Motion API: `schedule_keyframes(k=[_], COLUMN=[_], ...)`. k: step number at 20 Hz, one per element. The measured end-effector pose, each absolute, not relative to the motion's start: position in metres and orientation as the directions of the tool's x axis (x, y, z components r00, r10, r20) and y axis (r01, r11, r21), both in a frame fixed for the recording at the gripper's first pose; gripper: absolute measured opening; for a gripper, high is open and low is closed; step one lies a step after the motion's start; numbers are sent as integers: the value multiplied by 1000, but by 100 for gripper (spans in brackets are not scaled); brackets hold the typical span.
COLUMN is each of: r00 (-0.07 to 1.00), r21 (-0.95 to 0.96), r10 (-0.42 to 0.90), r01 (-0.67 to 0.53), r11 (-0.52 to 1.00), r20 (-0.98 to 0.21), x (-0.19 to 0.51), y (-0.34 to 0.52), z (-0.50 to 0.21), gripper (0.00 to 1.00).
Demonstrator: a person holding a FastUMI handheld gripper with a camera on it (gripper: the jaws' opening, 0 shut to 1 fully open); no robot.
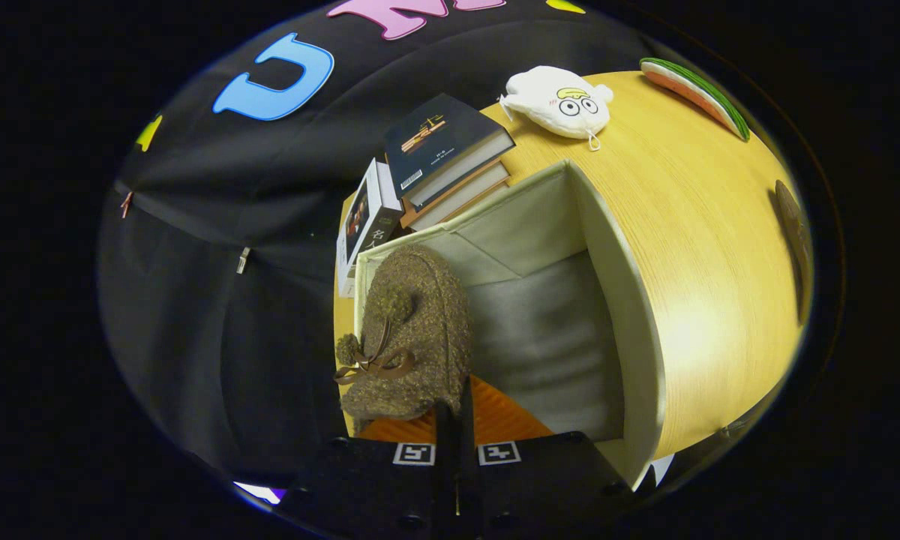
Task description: Open the storage box then place both shoes into the box .Put the left shoe in first, then the right shoe, with the right side of both shoes facing outward in a uniform manner.
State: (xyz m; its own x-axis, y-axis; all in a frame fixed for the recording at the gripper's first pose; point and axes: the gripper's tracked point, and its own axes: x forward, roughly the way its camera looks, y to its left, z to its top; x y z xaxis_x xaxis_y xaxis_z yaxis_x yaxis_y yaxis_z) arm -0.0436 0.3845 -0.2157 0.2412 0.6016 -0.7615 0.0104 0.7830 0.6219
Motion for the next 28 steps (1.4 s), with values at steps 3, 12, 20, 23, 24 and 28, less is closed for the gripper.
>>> schedule_keyframes(k=[3, 12, 20, 23, 24, 28], r00=[208, 246, 376, 409, 416, 453], r21=[655, 728, 665, 623, 609, 529], r10=[640, 738, 682, 642, 630, 546], r01=[5, -148, -198, -201, -202, -178], r11=[756, 670, 720, 756, 767, 830], r20=[-740, -629, -627, -648, -656, -704], x=[-47, -56, -24, -12, -9, 3], y=[396, 383, 260, 213, 196, 123], z=[-212, -148, -123, -132, -136, -164], gripper=[15, 98, 98, 98, 98, 98])
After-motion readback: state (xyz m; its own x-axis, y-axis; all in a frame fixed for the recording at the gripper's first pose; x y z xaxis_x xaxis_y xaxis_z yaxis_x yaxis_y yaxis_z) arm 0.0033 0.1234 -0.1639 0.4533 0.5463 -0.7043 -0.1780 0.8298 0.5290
